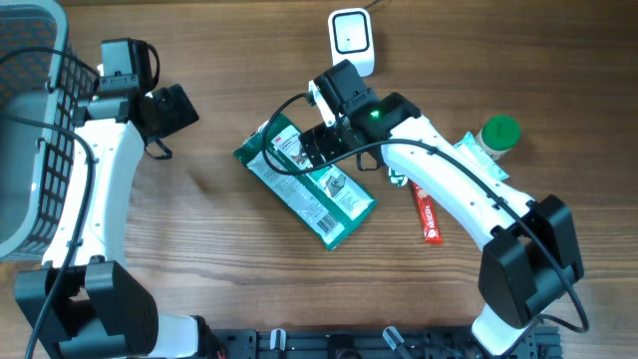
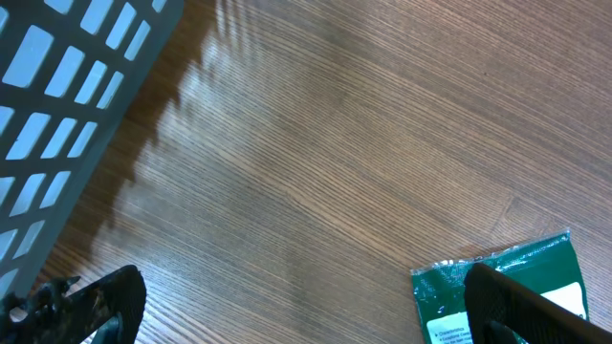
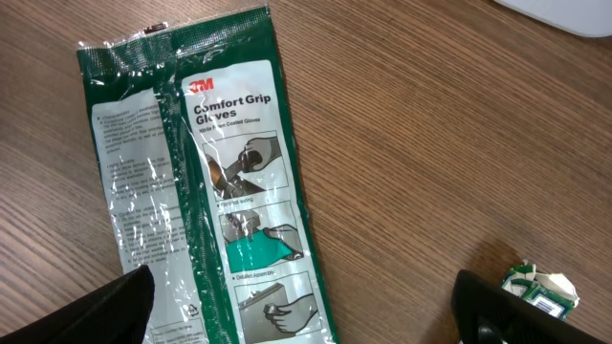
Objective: Scan the item barcode
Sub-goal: 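Lower the glove package onto the table and release it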
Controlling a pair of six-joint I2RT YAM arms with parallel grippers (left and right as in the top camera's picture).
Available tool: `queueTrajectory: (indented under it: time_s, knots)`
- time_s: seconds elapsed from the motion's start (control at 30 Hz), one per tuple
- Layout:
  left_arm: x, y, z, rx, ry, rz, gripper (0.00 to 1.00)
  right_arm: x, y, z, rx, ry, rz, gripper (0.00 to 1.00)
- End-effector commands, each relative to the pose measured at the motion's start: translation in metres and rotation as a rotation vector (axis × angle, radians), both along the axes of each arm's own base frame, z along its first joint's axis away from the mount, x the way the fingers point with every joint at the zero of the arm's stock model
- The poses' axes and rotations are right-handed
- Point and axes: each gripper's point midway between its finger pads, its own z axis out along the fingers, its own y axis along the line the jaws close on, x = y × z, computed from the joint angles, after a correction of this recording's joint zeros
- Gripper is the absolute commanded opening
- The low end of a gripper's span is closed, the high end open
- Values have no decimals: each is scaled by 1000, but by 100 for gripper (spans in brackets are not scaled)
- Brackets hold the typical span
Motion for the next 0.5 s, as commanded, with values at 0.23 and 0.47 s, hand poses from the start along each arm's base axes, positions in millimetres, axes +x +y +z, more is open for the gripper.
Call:
queueTrajectory:
  time_s: [0.23,0.47]
  knots:
    - [2,4,7,16,-15,-4,100,-1,0,-12,0,30,-7,100]
    - [2,4,7,16,-15,-4,100,5,1,-9,2,2,-14,99]
